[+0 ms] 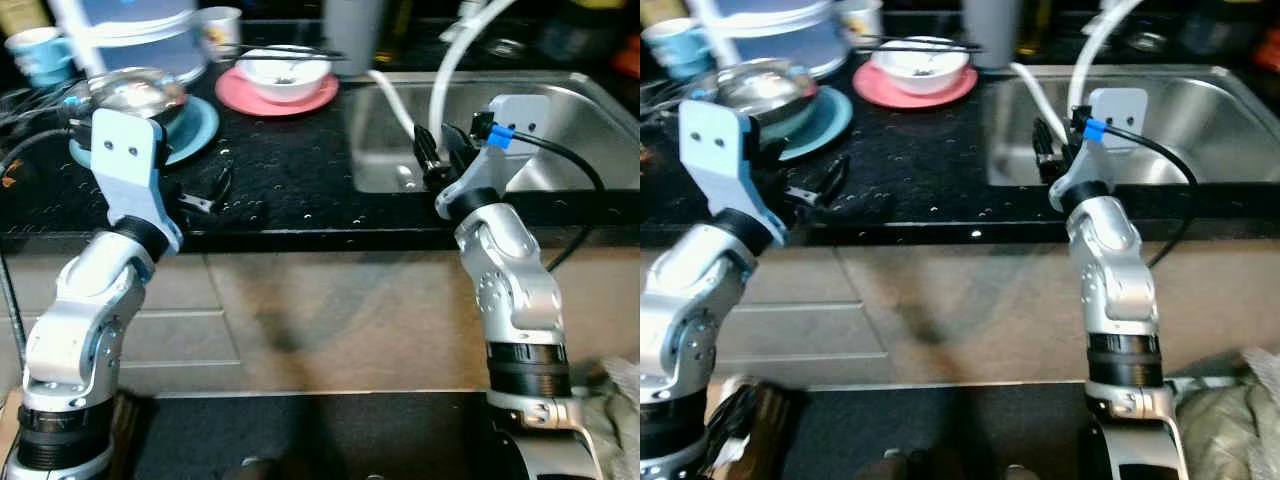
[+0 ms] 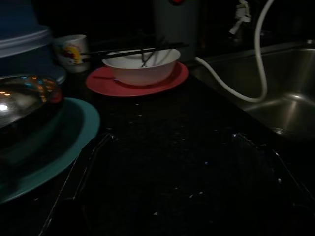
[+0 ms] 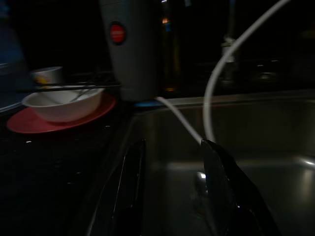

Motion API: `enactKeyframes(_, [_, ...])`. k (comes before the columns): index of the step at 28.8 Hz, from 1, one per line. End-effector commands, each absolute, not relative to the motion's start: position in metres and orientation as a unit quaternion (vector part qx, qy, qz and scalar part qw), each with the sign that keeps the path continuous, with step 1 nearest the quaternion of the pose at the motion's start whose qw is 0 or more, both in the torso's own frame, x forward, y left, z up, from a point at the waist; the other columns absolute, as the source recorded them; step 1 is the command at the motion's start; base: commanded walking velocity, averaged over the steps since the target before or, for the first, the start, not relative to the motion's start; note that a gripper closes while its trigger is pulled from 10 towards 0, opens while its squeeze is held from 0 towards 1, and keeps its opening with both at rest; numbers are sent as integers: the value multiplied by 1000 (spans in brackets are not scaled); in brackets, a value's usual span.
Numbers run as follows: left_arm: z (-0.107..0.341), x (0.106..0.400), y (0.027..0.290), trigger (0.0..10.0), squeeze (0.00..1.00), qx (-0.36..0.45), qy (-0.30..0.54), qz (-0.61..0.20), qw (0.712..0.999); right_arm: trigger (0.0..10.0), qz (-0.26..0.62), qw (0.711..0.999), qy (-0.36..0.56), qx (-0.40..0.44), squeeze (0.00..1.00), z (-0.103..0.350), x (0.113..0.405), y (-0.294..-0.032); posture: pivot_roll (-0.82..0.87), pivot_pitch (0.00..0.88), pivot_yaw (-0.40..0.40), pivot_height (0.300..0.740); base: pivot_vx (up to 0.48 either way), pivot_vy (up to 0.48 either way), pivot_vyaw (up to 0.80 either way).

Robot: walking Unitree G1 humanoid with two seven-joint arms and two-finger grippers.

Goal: Kitchen organization

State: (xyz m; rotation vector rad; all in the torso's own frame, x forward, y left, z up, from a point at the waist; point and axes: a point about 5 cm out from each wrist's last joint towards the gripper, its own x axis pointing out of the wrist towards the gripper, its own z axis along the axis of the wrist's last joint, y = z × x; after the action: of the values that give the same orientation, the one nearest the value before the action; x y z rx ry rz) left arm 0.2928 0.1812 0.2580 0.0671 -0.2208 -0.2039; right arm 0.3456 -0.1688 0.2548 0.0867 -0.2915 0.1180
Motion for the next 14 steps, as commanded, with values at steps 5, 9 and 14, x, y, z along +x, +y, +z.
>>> enactKeyframes(5, [253, 295, 180, 10000, 0, 24, -86, -98, 991, 10000, 50, 987, -146, 47, 0, 253, 347, -169, 61, 107, -7, 740, 0, 0, 0])
enactKeyframes(9, [253, 295, 180, 10000, 0, 23, -85, -93, 992, 10000, 53, 986, -153, 49, 0, 256, 348, -168, 61, 100, -10, 740, 0, 0, 0])
enactKeyframes(14, [254, 295, 181, 10000, 0, 20, -87, -89, 992, 10000, 58, 985, -152, 52, 0, 255, 349, -166, 63, 98, -16, 740, 0, 0, 0])
